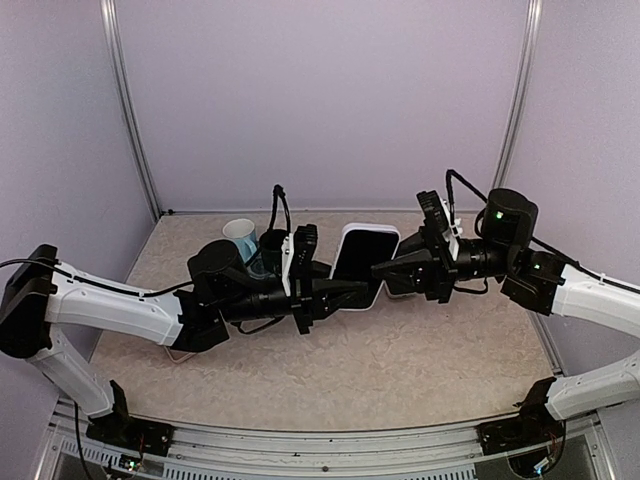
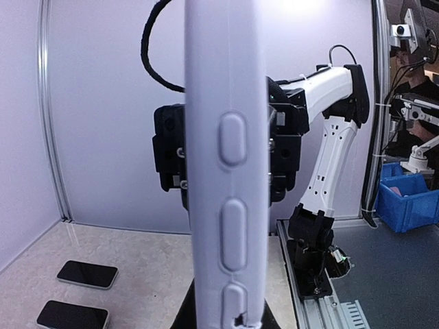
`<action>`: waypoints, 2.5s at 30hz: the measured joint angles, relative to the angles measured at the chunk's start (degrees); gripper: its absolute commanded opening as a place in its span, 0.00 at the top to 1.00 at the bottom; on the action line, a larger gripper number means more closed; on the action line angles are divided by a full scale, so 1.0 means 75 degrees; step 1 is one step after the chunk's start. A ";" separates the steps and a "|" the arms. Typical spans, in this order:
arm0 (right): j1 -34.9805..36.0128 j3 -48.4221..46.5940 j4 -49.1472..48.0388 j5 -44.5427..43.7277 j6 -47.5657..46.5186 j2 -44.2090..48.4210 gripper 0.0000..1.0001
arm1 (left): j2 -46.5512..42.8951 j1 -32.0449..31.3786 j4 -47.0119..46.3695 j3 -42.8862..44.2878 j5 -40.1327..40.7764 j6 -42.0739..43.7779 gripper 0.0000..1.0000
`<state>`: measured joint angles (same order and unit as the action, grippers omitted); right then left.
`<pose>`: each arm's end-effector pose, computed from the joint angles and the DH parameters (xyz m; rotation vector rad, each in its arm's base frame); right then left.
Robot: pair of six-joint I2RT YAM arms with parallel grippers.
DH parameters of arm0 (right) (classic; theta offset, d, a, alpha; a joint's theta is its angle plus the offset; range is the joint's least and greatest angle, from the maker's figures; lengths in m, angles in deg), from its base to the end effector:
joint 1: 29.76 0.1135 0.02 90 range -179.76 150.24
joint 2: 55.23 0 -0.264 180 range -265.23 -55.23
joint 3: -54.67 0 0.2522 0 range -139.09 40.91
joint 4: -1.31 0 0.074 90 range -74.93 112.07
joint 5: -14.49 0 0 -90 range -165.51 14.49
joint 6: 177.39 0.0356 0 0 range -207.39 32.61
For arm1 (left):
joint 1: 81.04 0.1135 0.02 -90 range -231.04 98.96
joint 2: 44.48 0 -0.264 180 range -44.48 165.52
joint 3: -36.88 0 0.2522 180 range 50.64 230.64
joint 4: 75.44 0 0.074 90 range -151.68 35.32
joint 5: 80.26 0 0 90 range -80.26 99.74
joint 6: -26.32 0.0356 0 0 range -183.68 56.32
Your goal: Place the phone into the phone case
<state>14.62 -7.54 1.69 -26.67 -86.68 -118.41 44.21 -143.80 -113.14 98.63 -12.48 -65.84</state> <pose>0.1603 0.1943 0.3425 -1.2485 1.2162 1.2648 0.1454 -0.3119 0.2831 1.0410 1.0915 -1.1947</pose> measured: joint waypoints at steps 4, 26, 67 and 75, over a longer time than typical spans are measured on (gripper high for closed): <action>0.0003 -0.0064 -0.0038 -0.0195 0.0070 0.0003 0.38 | 0.0000 -0.0020 -0.0099 -0.0015 -0.0082 -0.0134 1.00; 0.0038 -0.0577 0.0475 -0.0108 -0.0119 0.0213 0.98 | 0.0000 -0.0055 -0.0061 -0.0093 -0.0023 0.0181 1.00; -0.1332 -0.1043 0.1411 -0.1163 0.1215 -0.1317 1.00 | -0.0557 -0.0108 0.1212 -0.0154 0.3564 -0.0044 0.07; -0.2180 -0.3150 0.2868 -0.1513 0.1673 -0.4310 1.00 | -0.1352 0.0012 0.2605 -0.0358 0.5788 -0.0093 0.06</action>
<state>-1.73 -31.16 23.19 -38.01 -74.14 -150.73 34.07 -143.71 -93.60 95.94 30.93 -66.54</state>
